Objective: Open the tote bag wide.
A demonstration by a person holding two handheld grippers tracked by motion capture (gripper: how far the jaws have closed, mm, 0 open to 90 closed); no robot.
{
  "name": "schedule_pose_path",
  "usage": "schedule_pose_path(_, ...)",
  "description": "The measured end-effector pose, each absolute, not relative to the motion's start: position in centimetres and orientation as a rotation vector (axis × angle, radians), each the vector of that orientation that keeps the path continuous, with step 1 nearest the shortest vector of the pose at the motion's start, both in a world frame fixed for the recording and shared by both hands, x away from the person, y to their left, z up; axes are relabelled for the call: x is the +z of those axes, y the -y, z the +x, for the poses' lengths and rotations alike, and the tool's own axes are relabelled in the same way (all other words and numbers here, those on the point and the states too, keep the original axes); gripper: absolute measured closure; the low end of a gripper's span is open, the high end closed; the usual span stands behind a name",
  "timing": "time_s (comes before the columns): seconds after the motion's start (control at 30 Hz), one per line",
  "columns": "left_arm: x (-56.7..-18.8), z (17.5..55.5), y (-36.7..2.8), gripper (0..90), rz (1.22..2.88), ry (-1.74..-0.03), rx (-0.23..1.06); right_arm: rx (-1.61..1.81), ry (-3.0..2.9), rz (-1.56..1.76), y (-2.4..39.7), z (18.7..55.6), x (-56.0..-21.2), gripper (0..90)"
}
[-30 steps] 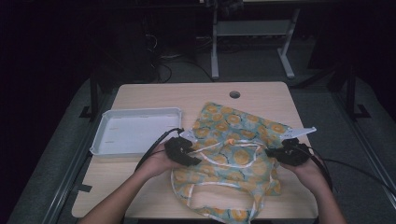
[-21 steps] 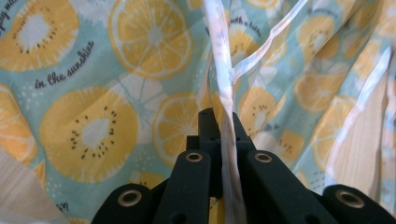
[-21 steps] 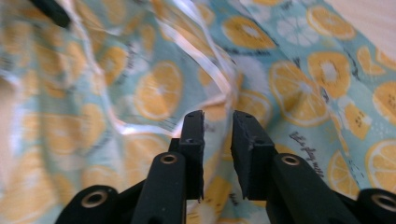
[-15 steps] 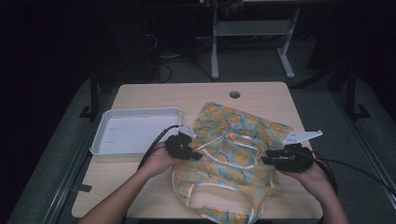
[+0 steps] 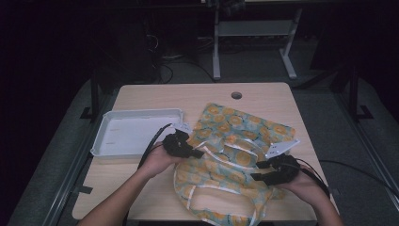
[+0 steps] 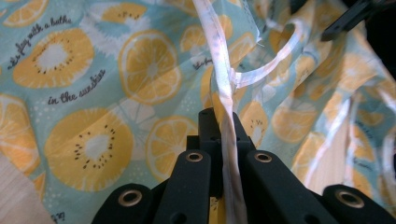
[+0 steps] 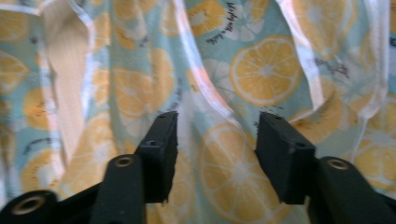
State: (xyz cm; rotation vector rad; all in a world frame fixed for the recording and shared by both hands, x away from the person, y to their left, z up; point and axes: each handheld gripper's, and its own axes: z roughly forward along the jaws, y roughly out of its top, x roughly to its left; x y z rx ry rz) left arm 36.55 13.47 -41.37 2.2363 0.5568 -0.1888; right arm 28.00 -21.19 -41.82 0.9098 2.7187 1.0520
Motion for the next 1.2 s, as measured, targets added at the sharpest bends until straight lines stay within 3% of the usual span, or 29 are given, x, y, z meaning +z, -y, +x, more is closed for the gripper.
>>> schedule_pose_path(0.13, -41.1, 36.5, -13.7, 89.8, 2.214, -0.549, -0.188, 1.054, -2.703, 0.901, 21.4, 28.2, -41.9, 43.8)
schedule_pose_path(0.17, -41.0, 36.6, -13.8, 89.8, 2.202, -0.552, -0.188, 1.059, -2.718, 0.908, 21.4, 28.4, -42.0, 51.0)
schedule_pose_path(0.23, -40.8, 36.6, -14.0, 89.8, 2.192, -0.556, -0.184, 1.047, -2.748, 0.909, 21.2, 28.6, -42.3, 54.6)
schedule_pose_path(0.37, -40.8, 36.7, -14.1, 89.8, 2.185, -0.562, -0.188, 1.012, -2.793, 0.917, 20.9, 28.6, -42.8, 79.2)
schedule_pose_path(0.47, -40.8, 36.6, -14.1, 89.8, 2.185, -0.561, -0.19, 1.009, -2.801, 0.914, 21.0, 28.5, -42.7, 88.2)
schedule_pose_path(0.9, -37.5, 37.0, -13.5, 89.7, 2.08, -0.521, -0.12, 1.145, -2.601, 0.913, 23.2, 28.6, -38.9, 89.0)
schedule_pose_path(1.2, -36.9, 40.4, -11.6, 89.7, 2.054, -0.565, -0.002, 1.088, -2.479, 0.991, 23.8, 31.0, -37.9, 89.0)
